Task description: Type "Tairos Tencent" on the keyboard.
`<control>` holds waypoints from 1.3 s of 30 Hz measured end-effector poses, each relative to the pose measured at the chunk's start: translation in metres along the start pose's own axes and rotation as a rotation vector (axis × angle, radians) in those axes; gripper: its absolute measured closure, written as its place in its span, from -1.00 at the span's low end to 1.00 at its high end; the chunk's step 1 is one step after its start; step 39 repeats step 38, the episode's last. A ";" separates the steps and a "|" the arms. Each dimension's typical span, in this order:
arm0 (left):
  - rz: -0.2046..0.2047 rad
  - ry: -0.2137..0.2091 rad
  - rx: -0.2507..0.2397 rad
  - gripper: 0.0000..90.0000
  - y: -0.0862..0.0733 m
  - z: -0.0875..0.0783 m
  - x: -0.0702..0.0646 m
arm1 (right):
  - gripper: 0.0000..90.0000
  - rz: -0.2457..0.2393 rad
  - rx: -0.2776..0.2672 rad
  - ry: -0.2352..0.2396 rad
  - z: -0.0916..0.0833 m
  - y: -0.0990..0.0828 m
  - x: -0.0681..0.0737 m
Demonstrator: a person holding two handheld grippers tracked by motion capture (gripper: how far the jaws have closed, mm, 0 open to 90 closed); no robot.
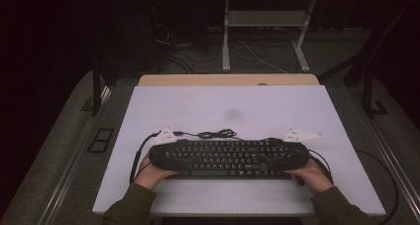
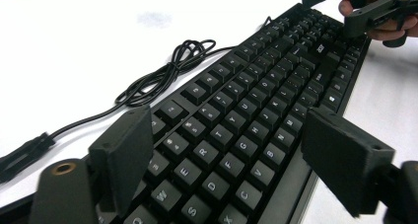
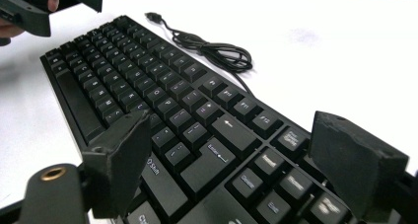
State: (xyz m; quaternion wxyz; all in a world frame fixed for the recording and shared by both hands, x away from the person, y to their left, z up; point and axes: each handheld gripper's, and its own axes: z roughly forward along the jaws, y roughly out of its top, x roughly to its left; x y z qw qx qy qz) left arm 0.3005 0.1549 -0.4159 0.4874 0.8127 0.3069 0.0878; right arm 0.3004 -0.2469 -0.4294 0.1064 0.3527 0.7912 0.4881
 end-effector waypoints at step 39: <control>-0.015 0.033 -0.004 -1.00 -0.021 -0.016 0.001 | -0.69 0.011 -0.055 -0.044 -0.051 -0.036 -0.019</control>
